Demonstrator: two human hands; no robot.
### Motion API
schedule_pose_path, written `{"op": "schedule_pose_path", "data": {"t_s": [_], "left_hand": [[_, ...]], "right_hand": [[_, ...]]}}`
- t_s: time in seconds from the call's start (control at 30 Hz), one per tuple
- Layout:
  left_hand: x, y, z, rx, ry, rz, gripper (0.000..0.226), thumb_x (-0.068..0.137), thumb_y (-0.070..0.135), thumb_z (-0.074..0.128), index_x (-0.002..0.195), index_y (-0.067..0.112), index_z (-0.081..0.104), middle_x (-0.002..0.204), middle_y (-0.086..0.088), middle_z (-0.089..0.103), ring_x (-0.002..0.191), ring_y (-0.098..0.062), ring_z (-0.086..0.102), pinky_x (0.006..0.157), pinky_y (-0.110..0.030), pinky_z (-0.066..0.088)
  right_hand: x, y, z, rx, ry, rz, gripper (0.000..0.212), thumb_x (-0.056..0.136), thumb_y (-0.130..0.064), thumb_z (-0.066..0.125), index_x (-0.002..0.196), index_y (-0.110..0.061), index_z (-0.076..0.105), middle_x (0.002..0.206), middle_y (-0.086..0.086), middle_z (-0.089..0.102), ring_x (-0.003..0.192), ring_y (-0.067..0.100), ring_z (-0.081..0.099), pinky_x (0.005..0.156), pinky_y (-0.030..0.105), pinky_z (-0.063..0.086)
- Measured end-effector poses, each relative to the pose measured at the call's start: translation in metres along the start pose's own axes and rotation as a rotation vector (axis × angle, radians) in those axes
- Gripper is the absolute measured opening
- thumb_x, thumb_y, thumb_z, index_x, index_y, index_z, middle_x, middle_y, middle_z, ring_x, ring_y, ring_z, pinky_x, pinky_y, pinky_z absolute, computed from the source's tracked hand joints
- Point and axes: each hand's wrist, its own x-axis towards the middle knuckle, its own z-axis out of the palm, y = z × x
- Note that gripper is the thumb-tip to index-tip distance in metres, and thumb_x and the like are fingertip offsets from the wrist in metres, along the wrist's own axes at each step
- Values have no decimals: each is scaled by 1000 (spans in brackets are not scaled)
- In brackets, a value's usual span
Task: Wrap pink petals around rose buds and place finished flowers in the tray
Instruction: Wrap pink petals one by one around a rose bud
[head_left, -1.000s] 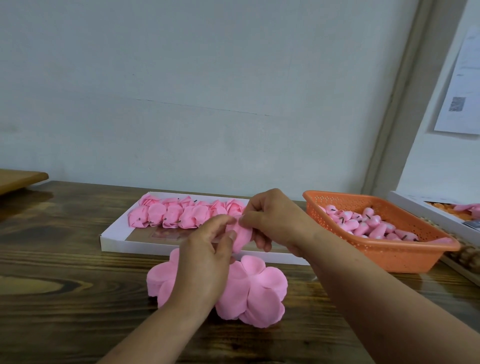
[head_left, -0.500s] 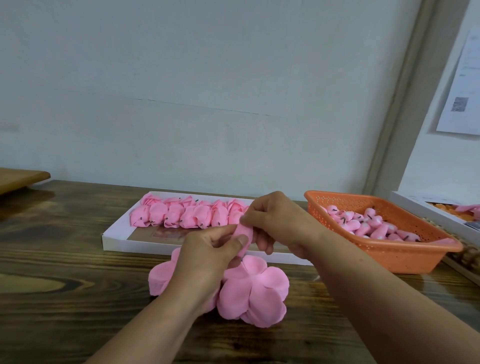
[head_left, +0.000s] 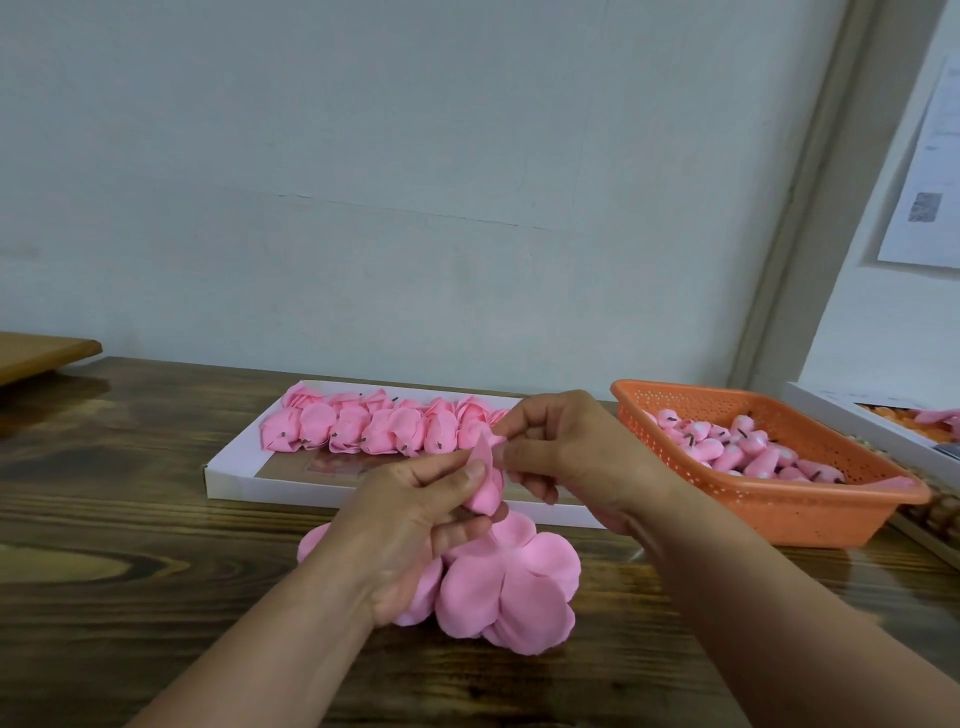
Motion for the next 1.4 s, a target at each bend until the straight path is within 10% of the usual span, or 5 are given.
{"op": "schedule_pose_path", "data": {"t_s": [0.73, 1.17, 1.4], "left_hand": [[-1, -2, 4, 208, 119, 69, 12, 83, 1, 68, 85, 11, 74, 76, -7, 75, 62, -13, 68, 53, -20, 54], [-1, 6, 4, 195, 50, 38, 25, 85, -1, 63, 68, 9, 78, 70, -13, 69, 60, -17, 67, 53, -23, 56], [2, 7, 4, 154, 21, 3, 25, 86, -1, 62, 68, 7, 76, 64, -12, 66, 58, -20, 67, 56, -25, 58]], "right_hand": [[-3, -1, 9, -58, 37, -12, 26, 86, 1, 52, 63, -6, 63, 49, 2, 58, 39, 12, 47, 39, 21, 38], [0, -5, -7, -231, -137, -127, 34, 85, 3, 62, 104, -25, 65, 54, -8, 54, 46, 7, 48, 45, 17, 39], [0, -8, -10, -150, -132, -78, 7, 87, 3, 60, 84, -3, 62, 55, 11, 58, 44, 16, 50, 47, 27, 44]]}}
